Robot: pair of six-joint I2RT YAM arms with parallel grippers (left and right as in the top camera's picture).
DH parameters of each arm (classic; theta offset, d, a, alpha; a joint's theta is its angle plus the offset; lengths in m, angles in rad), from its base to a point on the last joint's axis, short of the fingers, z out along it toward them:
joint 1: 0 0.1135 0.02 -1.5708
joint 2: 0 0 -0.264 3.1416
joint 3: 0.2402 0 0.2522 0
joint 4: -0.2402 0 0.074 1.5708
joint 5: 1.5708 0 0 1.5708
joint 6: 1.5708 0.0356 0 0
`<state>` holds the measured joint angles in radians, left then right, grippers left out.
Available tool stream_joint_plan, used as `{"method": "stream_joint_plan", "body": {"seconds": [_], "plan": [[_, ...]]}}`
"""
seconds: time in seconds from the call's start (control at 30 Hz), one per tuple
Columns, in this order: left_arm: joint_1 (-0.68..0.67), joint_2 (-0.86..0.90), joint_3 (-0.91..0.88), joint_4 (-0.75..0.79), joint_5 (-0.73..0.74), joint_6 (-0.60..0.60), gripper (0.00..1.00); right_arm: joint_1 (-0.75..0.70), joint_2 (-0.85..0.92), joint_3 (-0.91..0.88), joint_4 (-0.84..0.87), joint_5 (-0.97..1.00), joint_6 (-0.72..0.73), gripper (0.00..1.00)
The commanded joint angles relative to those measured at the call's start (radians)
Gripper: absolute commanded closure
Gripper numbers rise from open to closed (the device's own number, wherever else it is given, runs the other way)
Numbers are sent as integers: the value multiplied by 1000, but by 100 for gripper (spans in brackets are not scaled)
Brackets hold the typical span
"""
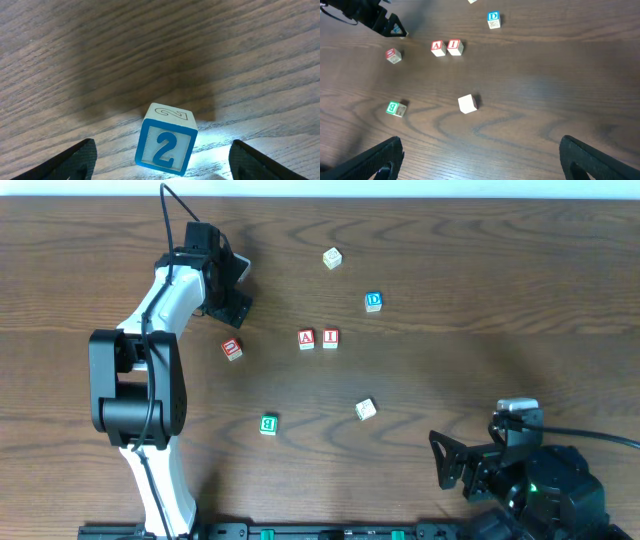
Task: Spell out Ai2
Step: 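Lower left gripper over the blue 2 block and close on it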
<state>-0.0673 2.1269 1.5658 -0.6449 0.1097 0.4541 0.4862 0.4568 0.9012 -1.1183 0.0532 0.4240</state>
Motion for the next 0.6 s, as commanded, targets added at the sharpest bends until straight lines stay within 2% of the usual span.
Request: {"method": "stream_joint_plan", "body": {"seconds": [0.0, 0.27, 0.57], "plan": [[0, 7, 24, -6, 14, 18, 17, -1, 0, -4, -1, 10, -11, 1], [0, 7, 24, -9, 15, 18, 28, -1, 0, -4, -1, 10, -10, 1], [0, 11, 24, 3, 23, 22, 30, -1, 0, -4, -1, 10, -11, 1]]}}
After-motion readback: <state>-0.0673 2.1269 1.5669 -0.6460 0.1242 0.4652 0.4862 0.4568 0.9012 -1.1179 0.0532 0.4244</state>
